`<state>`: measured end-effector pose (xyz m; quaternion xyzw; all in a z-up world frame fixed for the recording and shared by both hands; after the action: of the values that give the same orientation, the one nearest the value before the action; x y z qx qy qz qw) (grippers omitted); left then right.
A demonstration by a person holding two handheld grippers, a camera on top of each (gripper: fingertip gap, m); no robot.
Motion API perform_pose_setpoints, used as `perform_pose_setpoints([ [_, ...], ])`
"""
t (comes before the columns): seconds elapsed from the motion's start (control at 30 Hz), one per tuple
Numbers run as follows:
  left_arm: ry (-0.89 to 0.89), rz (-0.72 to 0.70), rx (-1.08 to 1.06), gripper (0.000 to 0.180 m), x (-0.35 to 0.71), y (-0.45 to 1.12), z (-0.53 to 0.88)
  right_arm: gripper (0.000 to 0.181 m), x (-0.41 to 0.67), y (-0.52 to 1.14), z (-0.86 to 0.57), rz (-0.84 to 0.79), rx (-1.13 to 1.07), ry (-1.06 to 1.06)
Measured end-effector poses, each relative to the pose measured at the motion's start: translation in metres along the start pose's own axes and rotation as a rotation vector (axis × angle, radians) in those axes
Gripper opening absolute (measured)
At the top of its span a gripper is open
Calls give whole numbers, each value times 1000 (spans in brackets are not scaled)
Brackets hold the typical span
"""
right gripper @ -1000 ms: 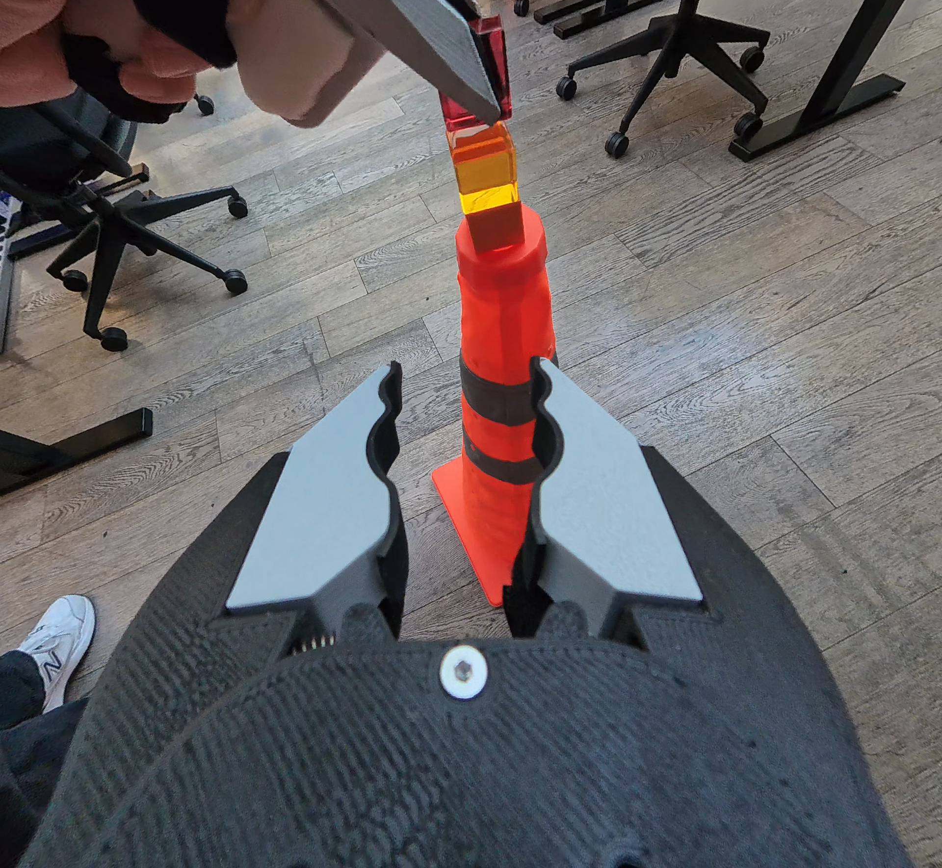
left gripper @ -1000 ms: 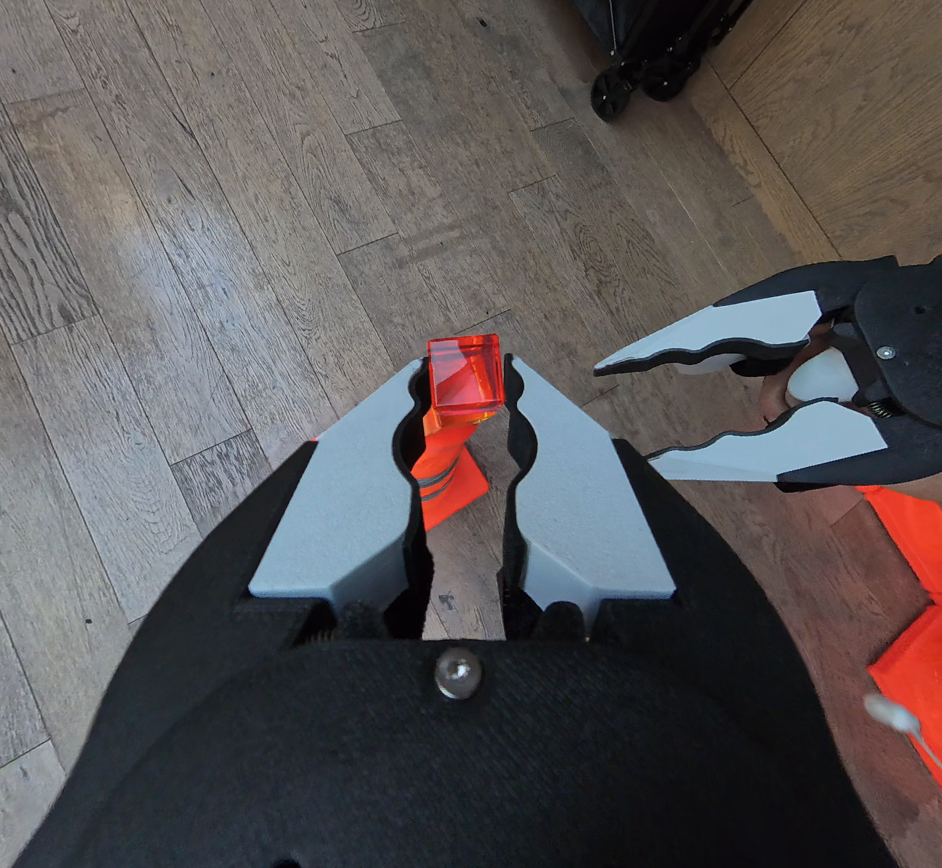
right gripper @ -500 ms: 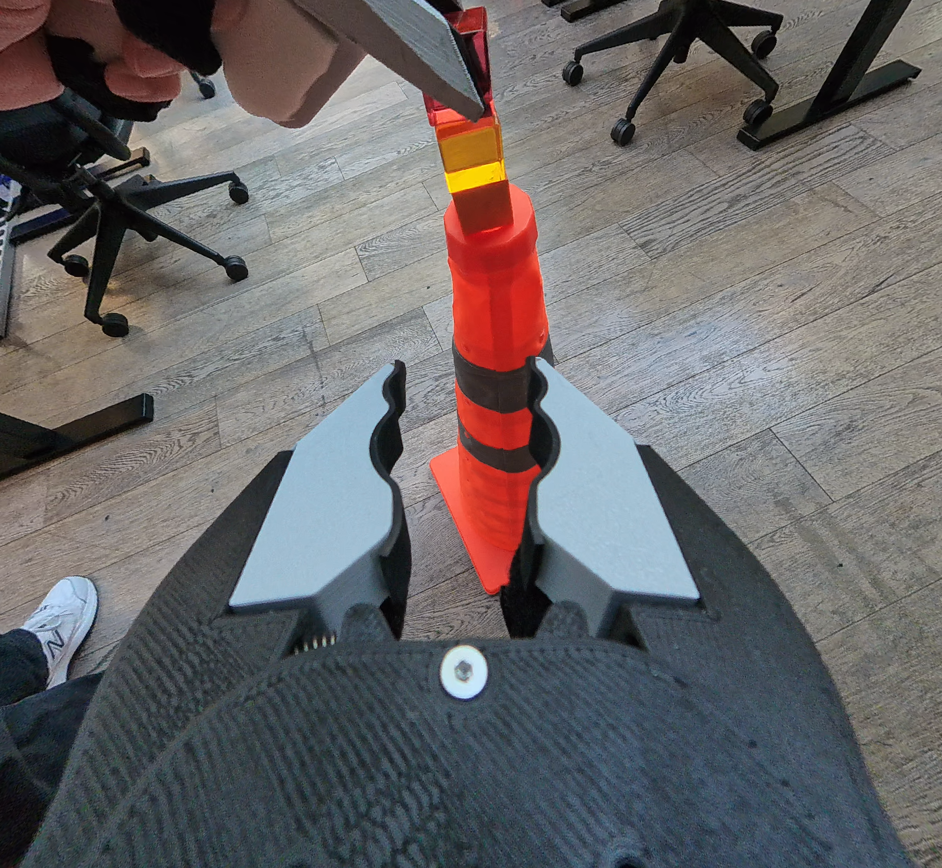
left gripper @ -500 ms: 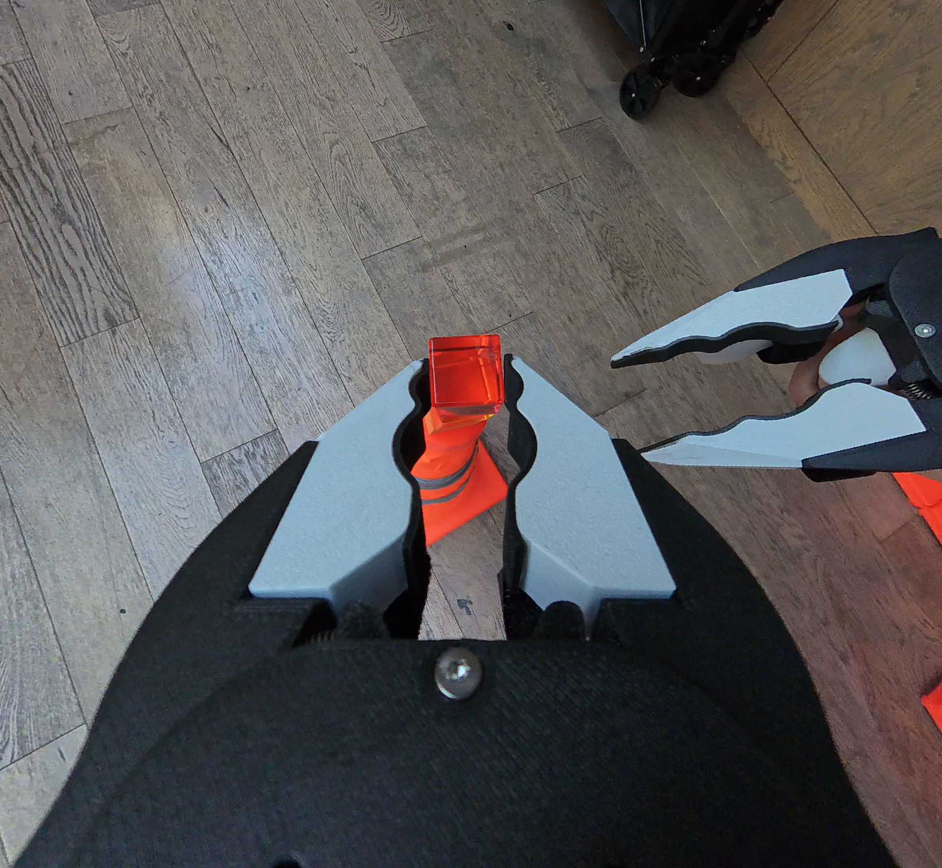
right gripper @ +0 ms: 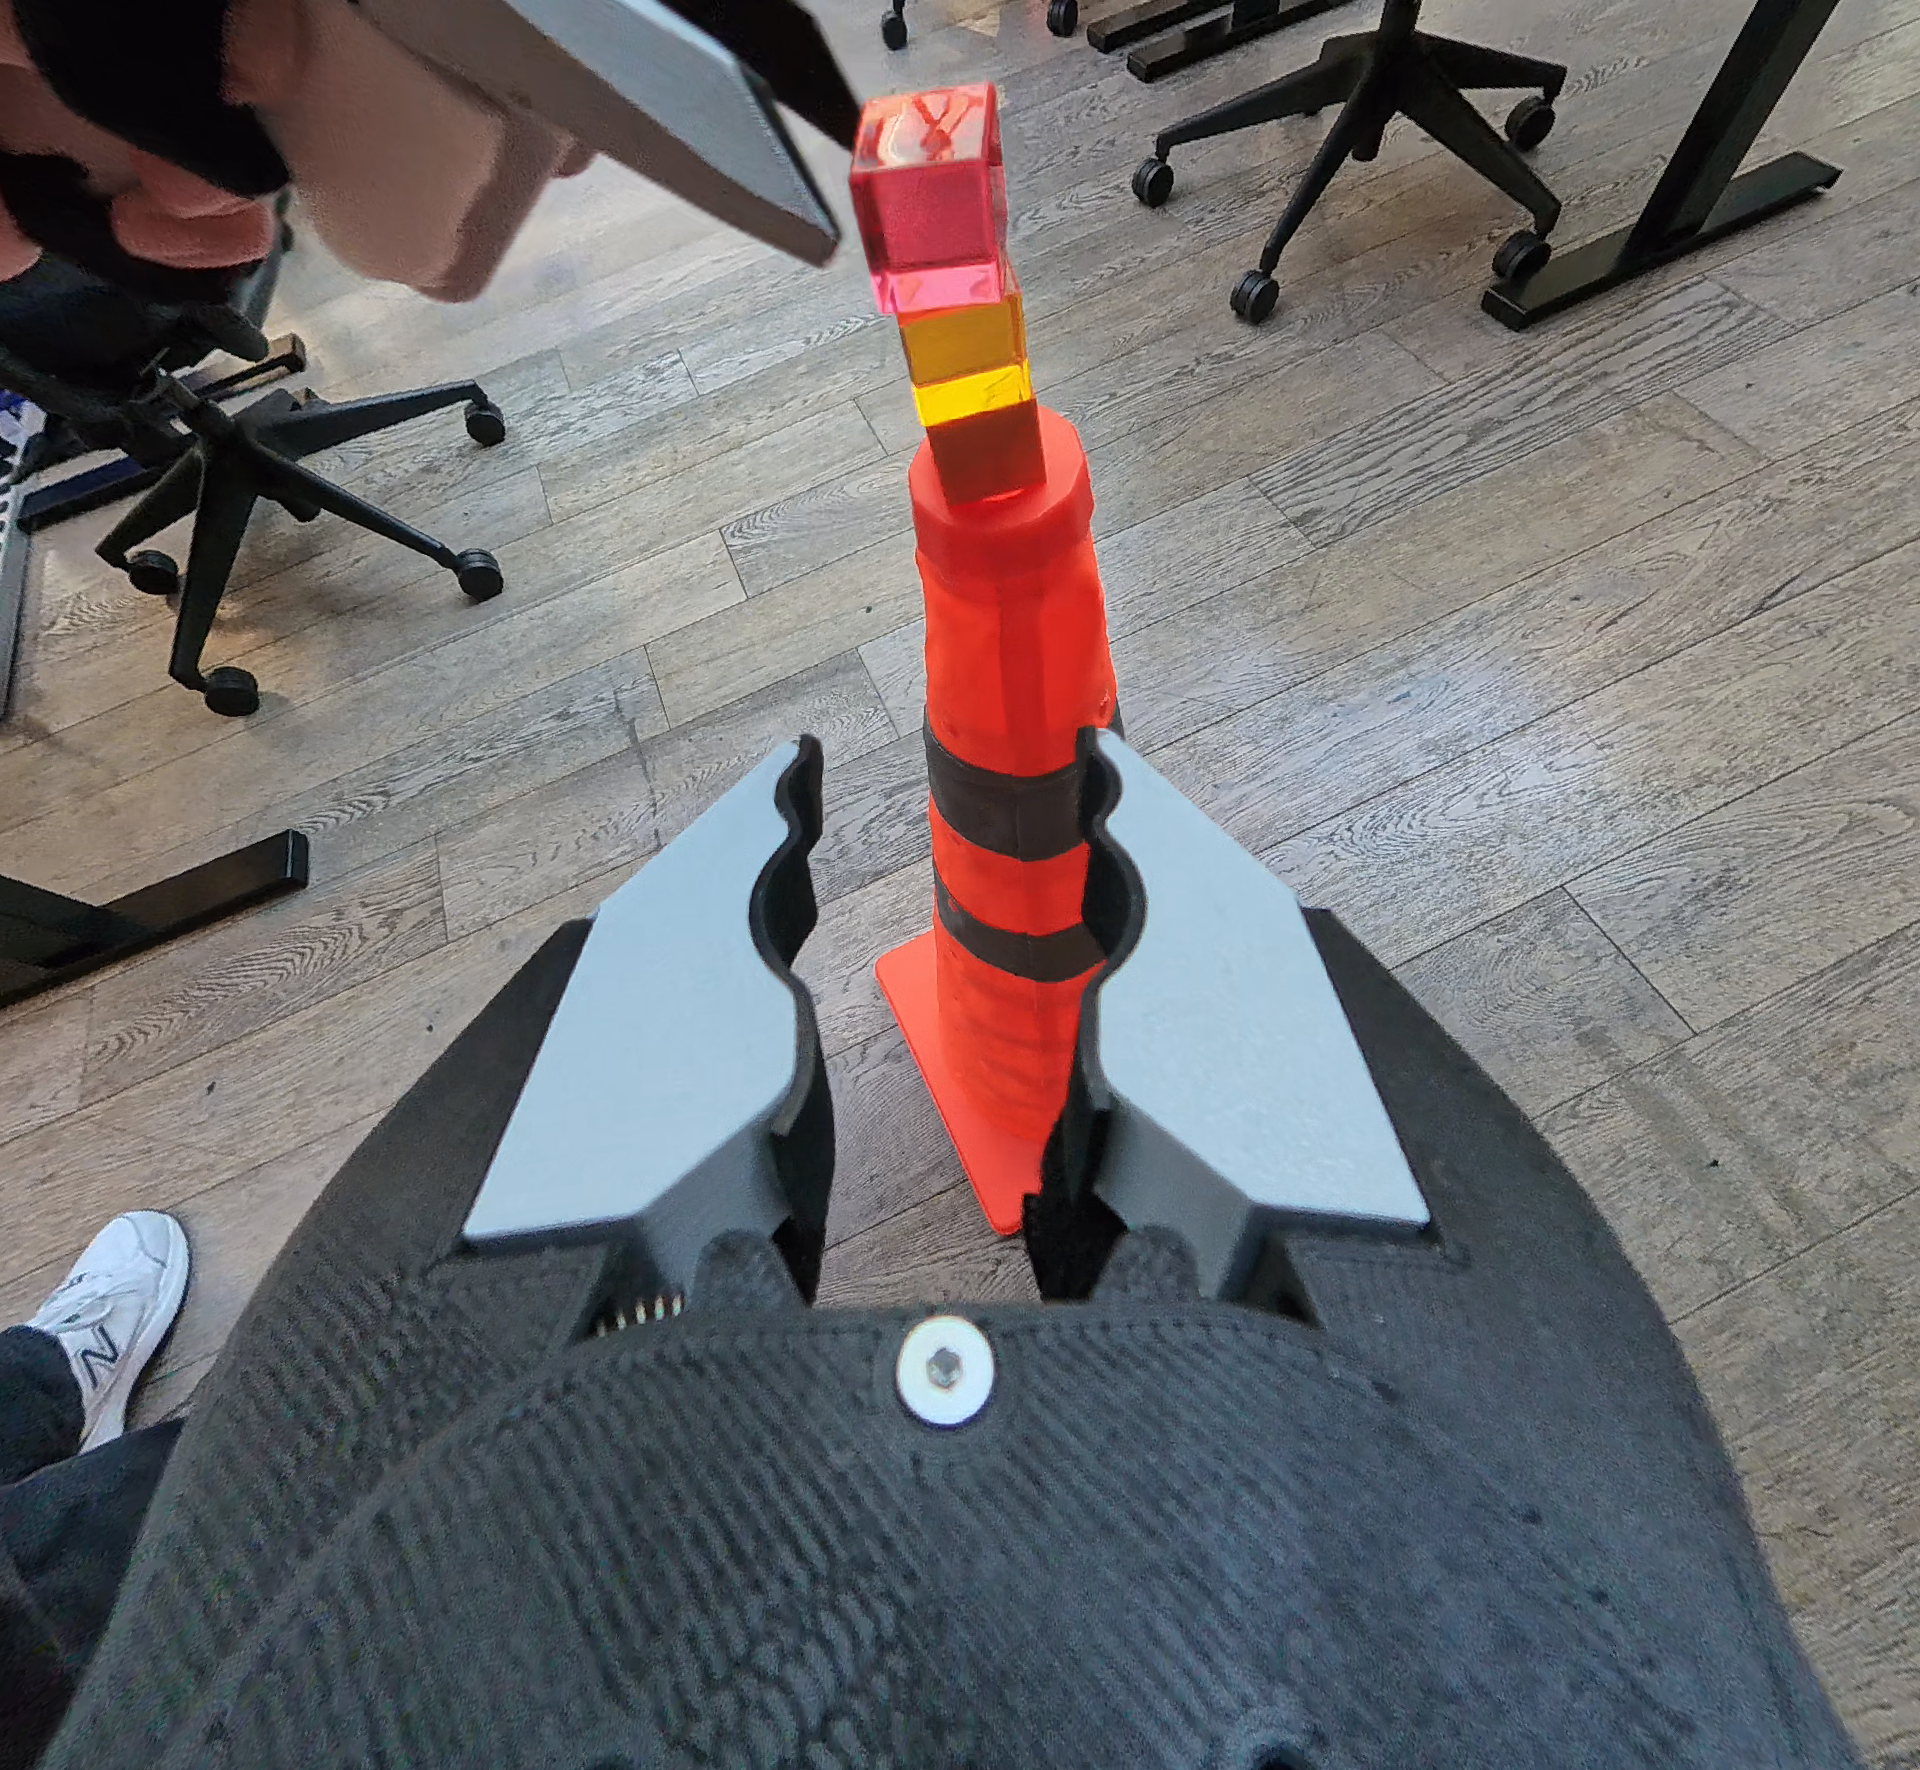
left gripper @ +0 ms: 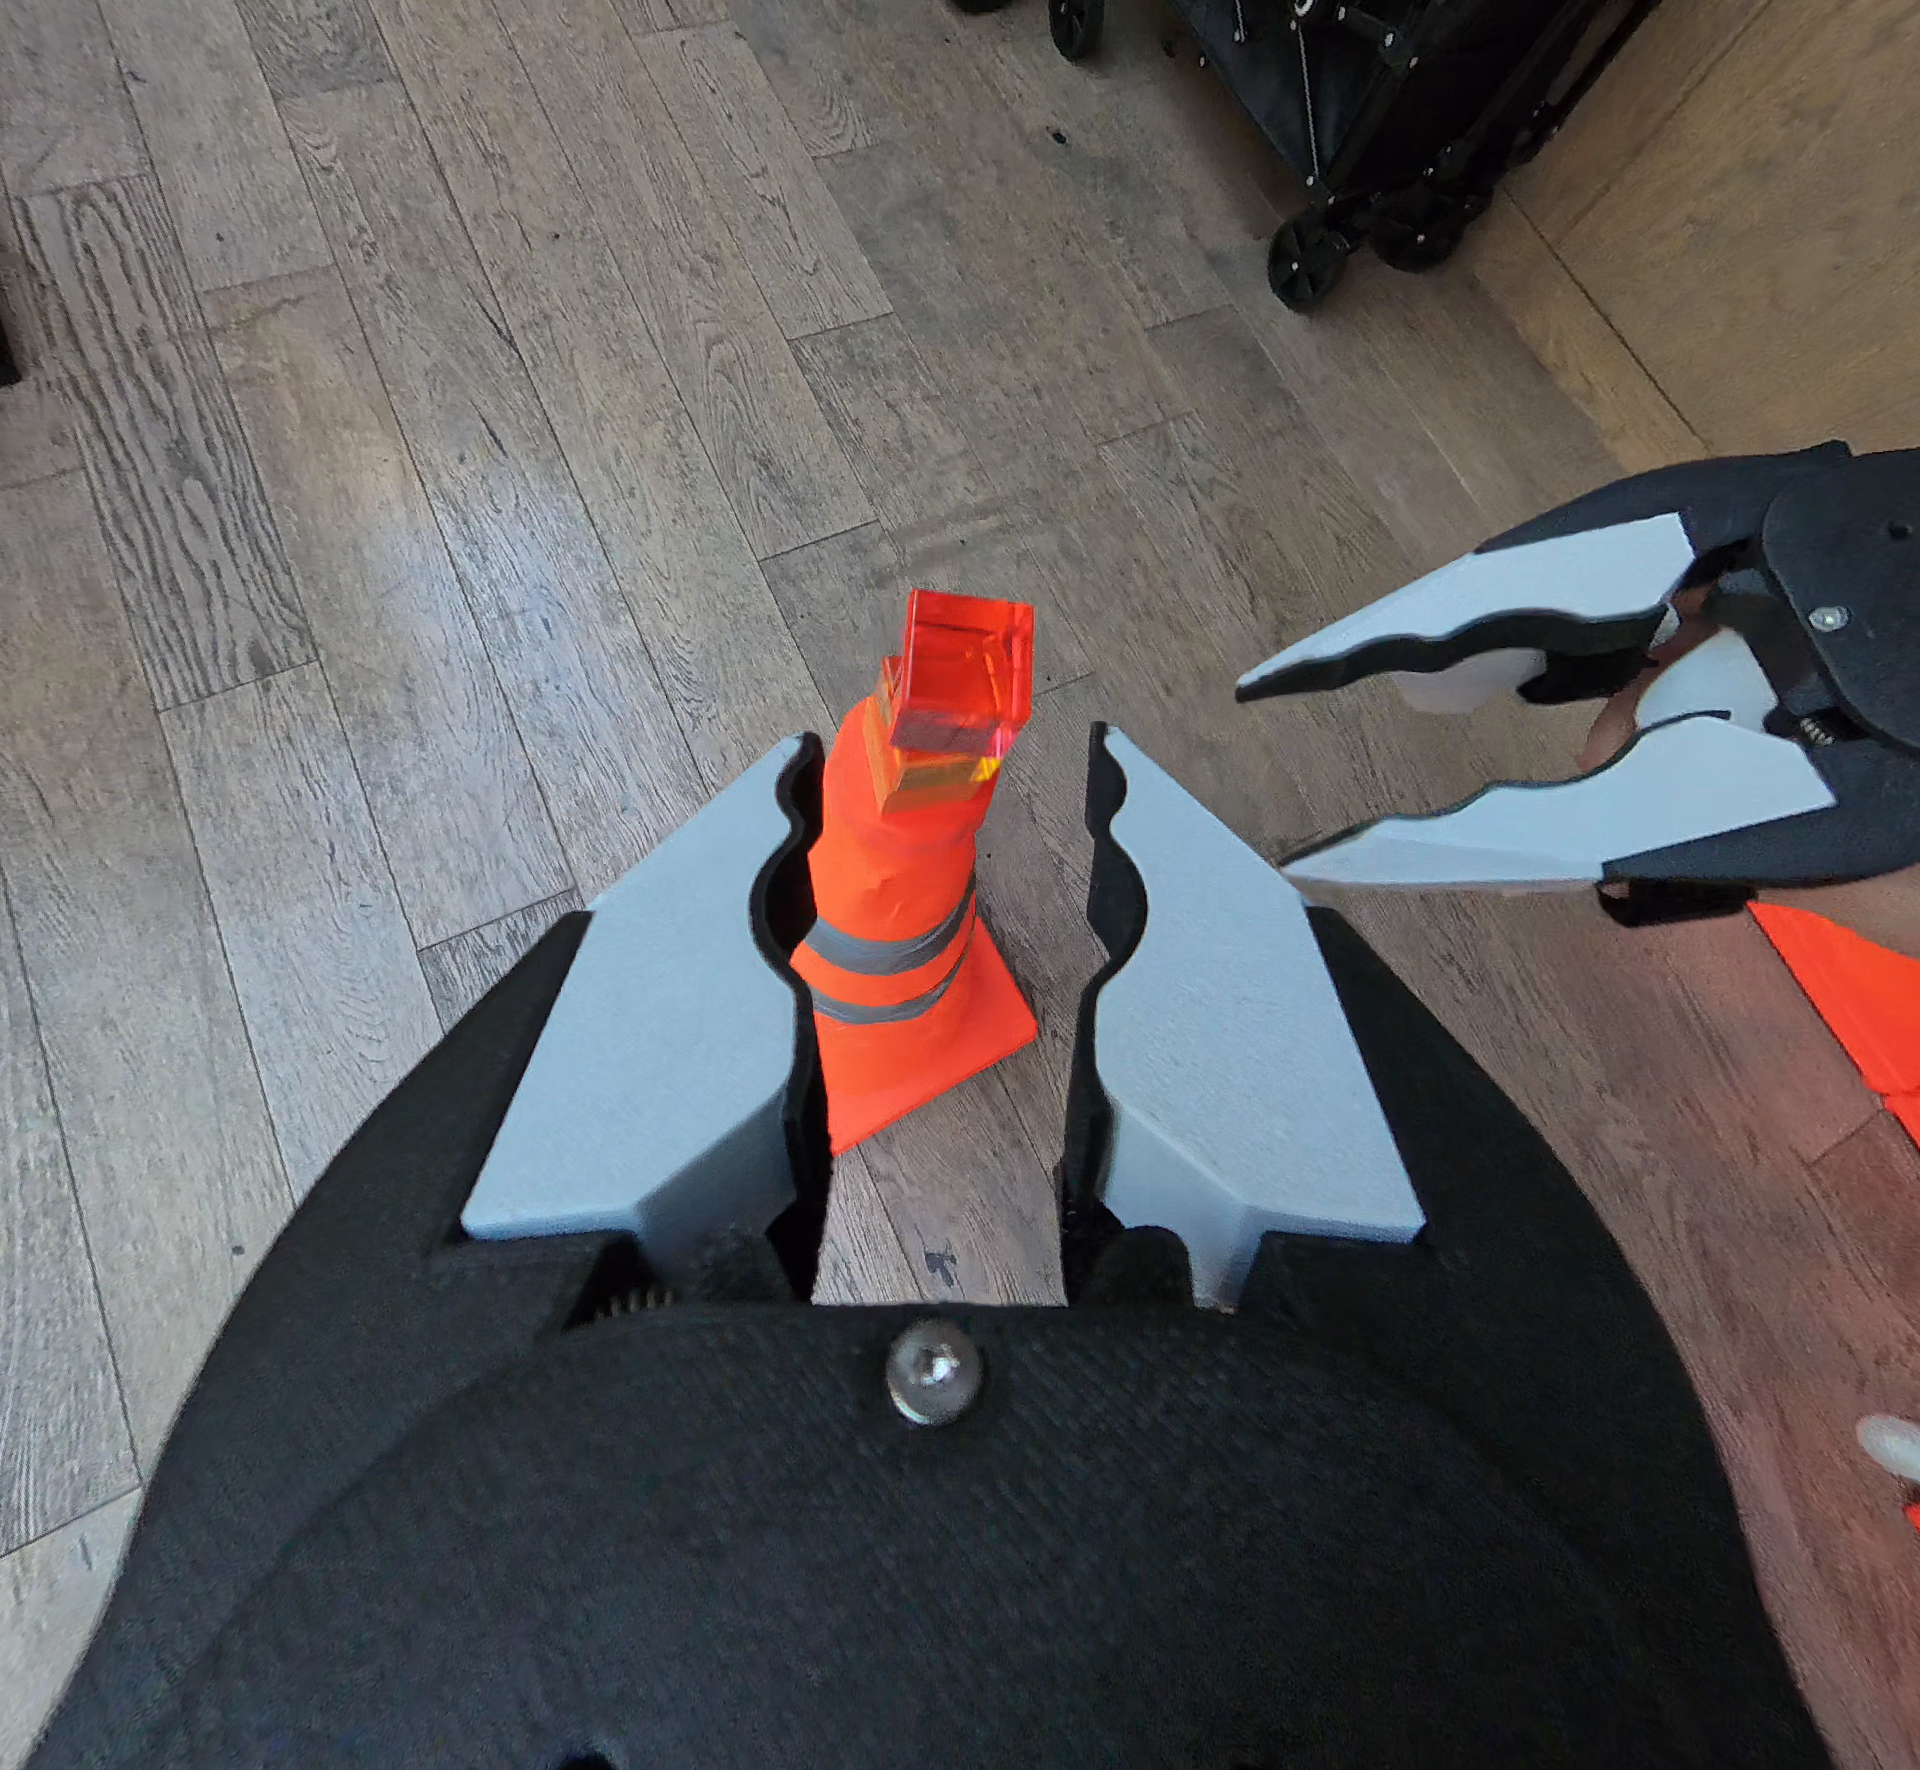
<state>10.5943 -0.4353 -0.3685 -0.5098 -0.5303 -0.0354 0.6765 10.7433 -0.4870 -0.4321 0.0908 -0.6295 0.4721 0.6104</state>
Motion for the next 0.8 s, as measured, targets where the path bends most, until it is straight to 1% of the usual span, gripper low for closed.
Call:
perform_pose_setpoints([
  [0.1,-11,-94,54,52,-22,-35,3,48,5,-8,4,-29,-36,-10],
  [0.17,-26,-141,134,51,-42,-65,13,48,10,-13,9,-44,-65,-33],
  [0.27,-113,-193,219,52,-68,-112,33,48,27,-16,25,-67,-97,-104],
  [0.43,-251,-337,331,51,-109,-208,68,48,81,-12,77,-147,-95,-237],
  [0.6,-359,-435,507,49,-173,-335,99,46,142,23,157,-200,20,-336],
  [0.8,-503,-462,694,47,-285,-515,104,43,202,119,309,-236,240,-461],
])
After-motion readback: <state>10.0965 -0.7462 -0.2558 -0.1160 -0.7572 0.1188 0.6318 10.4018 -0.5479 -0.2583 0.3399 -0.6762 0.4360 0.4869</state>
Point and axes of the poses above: each gripper's, where its closed fingertips meet, y out along the fingers, x out of its top, z = x × y across the jaws, the point moved 7 cm from there along -y, back along the fingers, and after that the axes turned 3 degrees about y, right-handed, at the moved point
